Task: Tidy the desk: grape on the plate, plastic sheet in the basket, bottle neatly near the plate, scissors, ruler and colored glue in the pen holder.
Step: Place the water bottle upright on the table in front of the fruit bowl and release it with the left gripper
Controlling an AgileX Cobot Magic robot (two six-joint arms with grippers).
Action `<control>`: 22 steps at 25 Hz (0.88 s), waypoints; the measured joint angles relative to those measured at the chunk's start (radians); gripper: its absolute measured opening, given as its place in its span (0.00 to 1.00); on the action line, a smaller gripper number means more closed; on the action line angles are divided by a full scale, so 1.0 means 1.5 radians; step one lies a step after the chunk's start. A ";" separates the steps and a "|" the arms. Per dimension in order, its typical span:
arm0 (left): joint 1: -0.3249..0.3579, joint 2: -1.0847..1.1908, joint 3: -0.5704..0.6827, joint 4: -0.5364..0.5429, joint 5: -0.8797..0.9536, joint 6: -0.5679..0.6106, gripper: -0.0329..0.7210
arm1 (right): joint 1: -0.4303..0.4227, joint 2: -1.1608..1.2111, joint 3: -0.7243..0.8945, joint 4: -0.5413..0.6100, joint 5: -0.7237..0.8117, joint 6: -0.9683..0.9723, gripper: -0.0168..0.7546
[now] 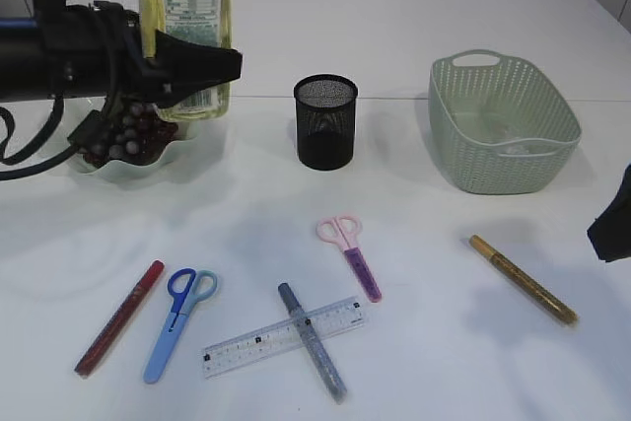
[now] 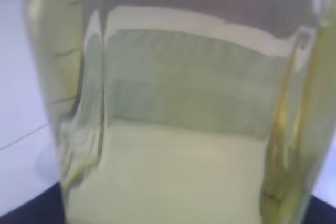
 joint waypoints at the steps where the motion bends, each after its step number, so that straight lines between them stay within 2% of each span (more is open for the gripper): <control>1: 0.000 0.001 0.000 -0.001 0.011 0.019 0.64 | 0.000 0.000 0.000 -0.002 -0.003 0.000 0.78; 7: 0.002 0.043 0.000 -0.028 0.006 0.162 0.64 | 0.000 0.000 0.000 -0.004 -0.007 0.000 0.78; 13: 0.002 0.133 0.000 -0.151 -0.134 0.239 0.64 | 0.000 0.000 0.000 -0.004 -0.008 0.000 0.78; 22: 0.002 0.207 0.000 -0.301 -0.145 0.371 0.64 | 0.000 0.000 0.000 -0.004 -0.008 -0.004 0.78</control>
